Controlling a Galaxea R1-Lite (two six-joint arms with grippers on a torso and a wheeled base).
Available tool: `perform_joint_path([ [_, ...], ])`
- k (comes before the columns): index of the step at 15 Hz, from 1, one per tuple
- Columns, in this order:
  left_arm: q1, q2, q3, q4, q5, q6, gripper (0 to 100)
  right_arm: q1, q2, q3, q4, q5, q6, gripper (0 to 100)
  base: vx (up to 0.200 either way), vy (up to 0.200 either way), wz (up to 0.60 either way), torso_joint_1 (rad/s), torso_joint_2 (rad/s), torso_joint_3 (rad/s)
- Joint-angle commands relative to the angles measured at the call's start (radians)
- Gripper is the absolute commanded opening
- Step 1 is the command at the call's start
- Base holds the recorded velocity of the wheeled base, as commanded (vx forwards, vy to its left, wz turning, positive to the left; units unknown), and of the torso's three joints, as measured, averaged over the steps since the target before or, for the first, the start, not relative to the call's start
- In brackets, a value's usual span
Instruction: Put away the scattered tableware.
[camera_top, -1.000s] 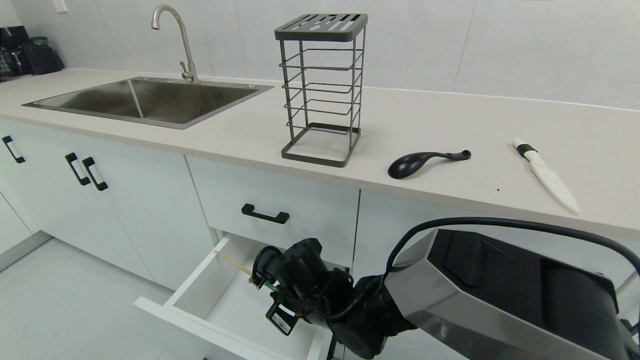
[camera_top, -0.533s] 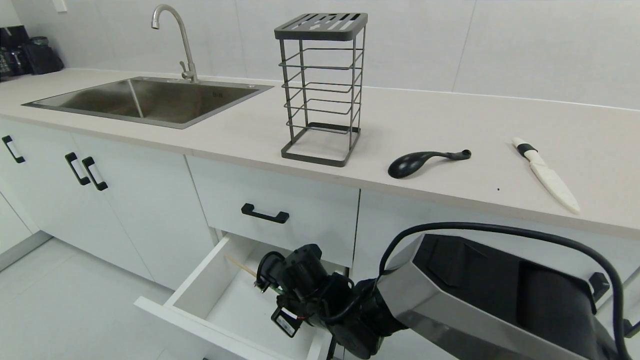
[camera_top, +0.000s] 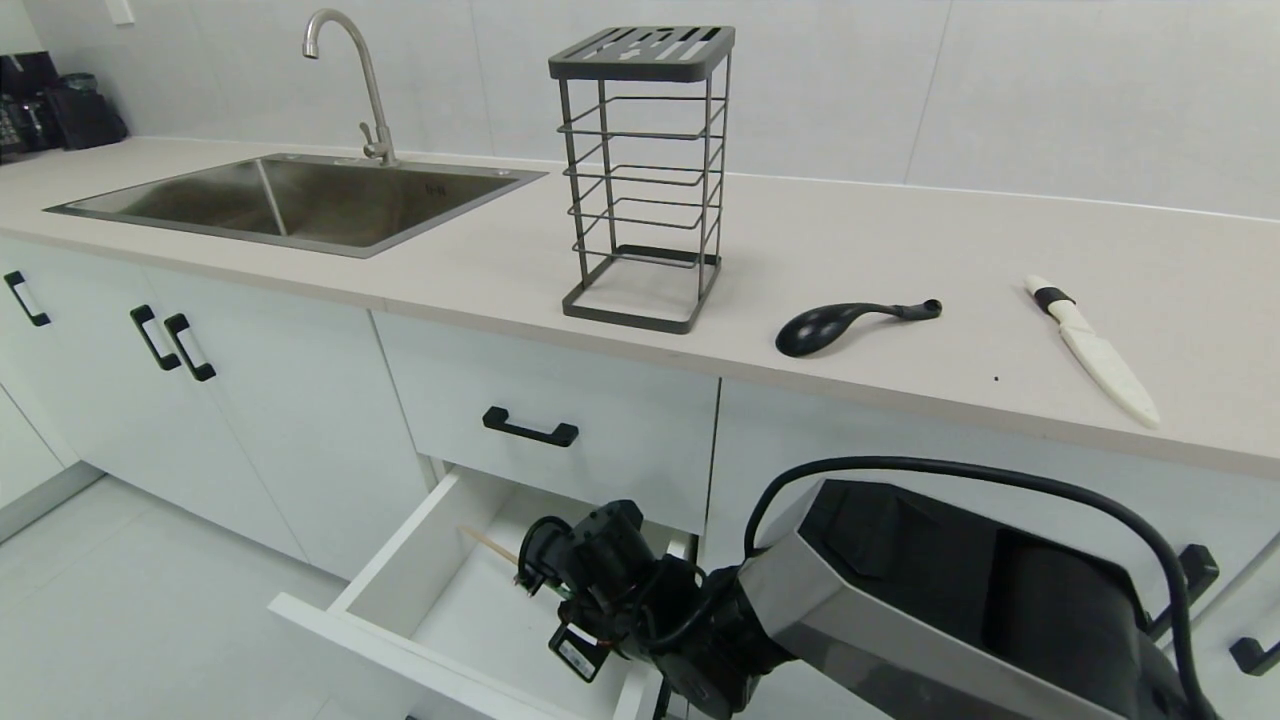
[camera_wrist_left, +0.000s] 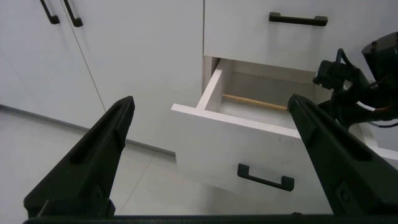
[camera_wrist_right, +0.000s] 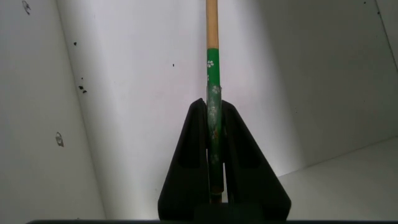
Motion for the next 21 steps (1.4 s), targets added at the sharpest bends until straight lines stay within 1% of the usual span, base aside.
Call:
perform_joint_path([
  [1,0.000,0.001,0.000,0.000,0.000,0.000,100,0.001,0.013,-0.004,0.000,0.004,-0.008,0,0.000,0.000,0.00,0.000,0.00,0.000],
  [3,0.000,0.001,0.000,0.000,0.000,0.000,100,0.005,0.016,-0.015,0.003,0.009,-0.012,0,0.000,0.000,0.00,0.000,0.00,0.000],
  [4,0.000,0.001,0.000,0.000,0.000,0.000,100,0.005,0.017,-0.017,0.004,0.010,-0.018,100,0.000,0.000,0.00,0.000,0.00,0.000],
  [7,0.000,0.001,0.000,0.000,0.000,0.000,100,0.009,0.005,-0.006,-0.002,0.009,-0.024,100,0.000,0.000,0.00,0.000,0.00,0.000],
  [10,0.000,0.001,0.000,0.000,0.000,0.000,100,0.031,-0.118,0.003,-0.007,0.002,-0.015,100,0.000,0.000,0.00,0.000,0.00,0.000],
  [12,0.000,0.001,0.000,0.000,0.000,0.000,100,0.052,-0.205,0.069,-0.037,0.001,-0.012,100,0.000,0.000,0.00,0.000,0.00,0.000],
  [15,0.000,0.001,0.000,0.000,0.000,0.000,100,0.054,-0.241,0.180,-0.120,-0.010,-0.012,100,0.000,0.000,0.00,0.000,0.00,0.000],
  [17,0.000,0.001,0.000,0.000,0.000,0.000,100,0.060,-0.277,0.190,-0.129,-0.010,-0.008,100,0.000,0.000,0.00,0.000,0.00,0.000],
  [19,0.000,0.001,0.000,0.000,0.000,0.000,100,0.092,-0.343,0.232,-0.134,-0.001,0.012,100,0.000,0.000,0.00,0.000,0.00,0.000],
  [20,0.000,0.001,0.000,0.000,0.000,0.000,100,0.103,-0.356,0.244,-0.135,0.004,0.003,100,0.000,0.000,0.00,0.000,0.00,0.000],
  [21,0.000,0.001,0.000,0.000,0.000,0.000,100,0.127,-0.392,0.301,-0.154,-0.001,-0.032,100,0.000,0.000,0.00,0.000,0.00,0.000],
])
